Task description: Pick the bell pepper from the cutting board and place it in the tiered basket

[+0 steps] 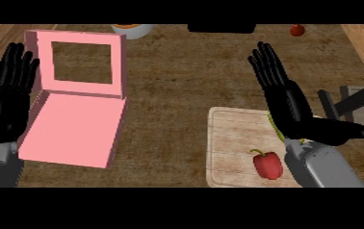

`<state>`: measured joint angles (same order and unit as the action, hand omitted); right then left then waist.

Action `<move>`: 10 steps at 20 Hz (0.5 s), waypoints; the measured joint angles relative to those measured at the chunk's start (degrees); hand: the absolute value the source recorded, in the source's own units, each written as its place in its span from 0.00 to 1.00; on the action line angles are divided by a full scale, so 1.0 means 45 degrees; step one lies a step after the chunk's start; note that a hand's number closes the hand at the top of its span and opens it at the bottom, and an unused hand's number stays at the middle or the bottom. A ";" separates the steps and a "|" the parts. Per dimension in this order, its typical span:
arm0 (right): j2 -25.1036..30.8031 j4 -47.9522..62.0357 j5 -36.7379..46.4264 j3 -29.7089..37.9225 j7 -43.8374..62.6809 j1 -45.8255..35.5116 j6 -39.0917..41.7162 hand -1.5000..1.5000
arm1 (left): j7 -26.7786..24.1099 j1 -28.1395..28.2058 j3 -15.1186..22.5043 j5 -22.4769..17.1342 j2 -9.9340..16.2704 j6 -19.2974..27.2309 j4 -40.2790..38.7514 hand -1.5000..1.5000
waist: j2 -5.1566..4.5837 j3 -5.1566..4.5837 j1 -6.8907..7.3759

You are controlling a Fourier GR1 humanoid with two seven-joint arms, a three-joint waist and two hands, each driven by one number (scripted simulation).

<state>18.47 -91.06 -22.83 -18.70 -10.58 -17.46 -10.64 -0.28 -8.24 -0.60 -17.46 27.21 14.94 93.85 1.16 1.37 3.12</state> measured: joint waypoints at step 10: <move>0.0867 -0.0409 0.1628 0.1766 -0.0154 0.3375 -0.3197 0.00 | 0.0480 0.1033 0.0713 0.1950 0.0688 0.0320 -0.1121 0.50 | -0.0183 -0.0266 -0.1859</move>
<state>22.37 -92.90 -15.50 -10.75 -11.27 -2.27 -25.03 1.88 -3.59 2.61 -8.69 30.31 16.38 88.81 0.34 0.17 -5.24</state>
